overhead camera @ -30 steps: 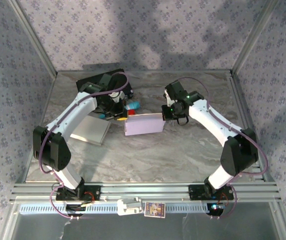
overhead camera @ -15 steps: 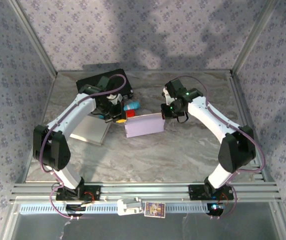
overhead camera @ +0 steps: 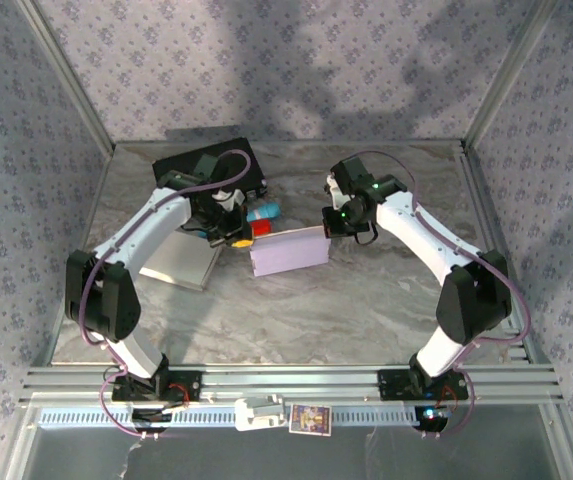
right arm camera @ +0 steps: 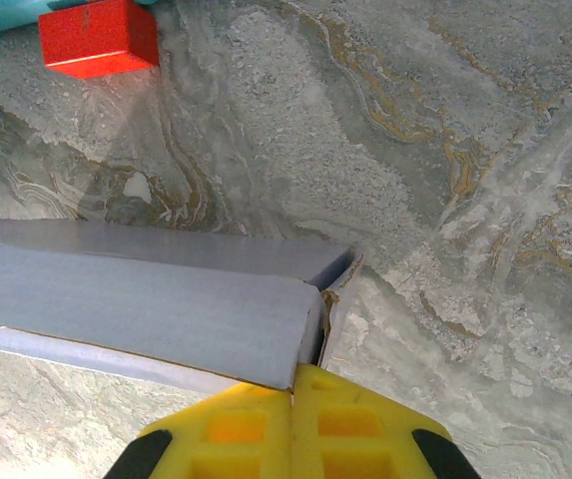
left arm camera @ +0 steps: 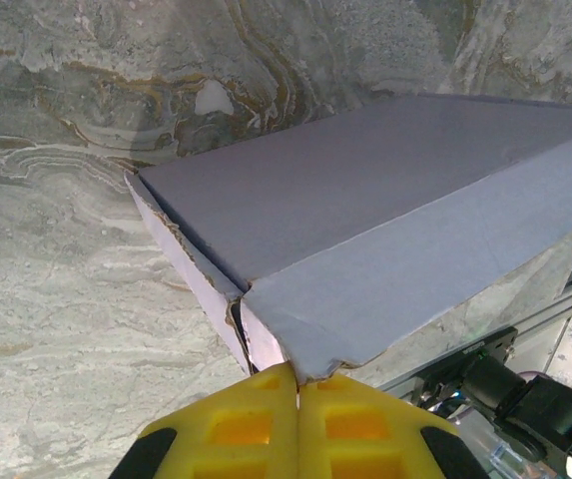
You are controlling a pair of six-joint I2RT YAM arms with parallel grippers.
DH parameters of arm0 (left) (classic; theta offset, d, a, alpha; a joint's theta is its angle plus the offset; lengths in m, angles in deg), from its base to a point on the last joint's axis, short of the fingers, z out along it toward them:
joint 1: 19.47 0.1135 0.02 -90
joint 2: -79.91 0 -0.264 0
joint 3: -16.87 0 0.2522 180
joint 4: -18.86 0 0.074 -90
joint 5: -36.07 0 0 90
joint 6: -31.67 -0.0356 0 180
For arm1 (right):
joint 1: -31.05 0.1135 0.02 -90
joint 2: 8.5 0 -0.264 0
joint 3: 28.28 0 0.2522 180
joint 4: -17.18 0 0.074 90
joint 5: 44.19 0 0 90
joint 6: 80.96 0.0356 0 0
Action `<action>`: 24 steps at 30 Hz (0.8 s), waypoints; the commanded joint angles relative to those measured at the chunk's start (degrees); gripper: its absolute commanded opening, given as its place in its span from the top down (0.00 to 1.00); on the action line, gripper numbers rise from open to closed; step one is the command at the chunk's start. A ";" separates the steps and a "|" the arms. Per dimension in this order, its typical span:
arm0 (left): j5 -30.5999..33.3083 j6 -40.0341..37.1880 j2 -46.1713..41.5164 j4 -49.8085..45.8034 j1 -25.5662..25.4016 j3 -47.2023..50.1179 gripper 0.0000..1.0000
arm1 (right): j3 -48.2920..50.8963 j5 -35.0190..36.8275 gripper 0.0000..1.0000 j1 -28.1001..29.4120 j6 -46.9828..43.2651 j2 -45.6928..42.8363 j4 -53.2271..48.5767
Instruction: Fold the paper box
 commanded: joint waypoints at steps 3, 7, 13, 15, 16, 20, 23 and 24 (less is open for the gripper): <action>-2.92 -2.41 -2.54 5.62 -0.73 3.47 1.00 | -0.58 -4.29 1.00 1.54 0.13 1.05 -0.17; -2.93 -4.45 -4.01 9.05 -0.73 6.88 1.00 | 0.63 -4.03 1.00 1.83 0.14 0.19 1.43; -1.53 -5.76 -5.96 12.35 -0.73 11.26 1.00 | 4.57 -1.78 1.00 2.59 -1.53 -2.21 4.84; -1.24 -6.31 -6.04 11.94 -0.73 11.72 1.00 | 5.82 -1.38 1.00 2.60 -1.67 -2.93 5.62; -1.22 -6.41 -6.09 11.93 -0.73 12.07 1.00 | 6.18 -1.24 1.00 2.55 -1.62 -3.13 5.65; -0.69 -6.59 -6.28 12.02 -1.15 13.20 1.00 | 6.41 -1.31 1.00 2.62 -1.22 -3.31 5.39; 0.02 -6.59 -6.19 11.82 -1.41 13.16 1.00 | 6.07 -1.20 0.93 2.53 0.61 -4.00 4.98; 0.35 -6.59 -6.19 11.54 -1.52 12.96 1.00 | 5.79 -1.43 0.87 2.46 1.59 -4.43 4.74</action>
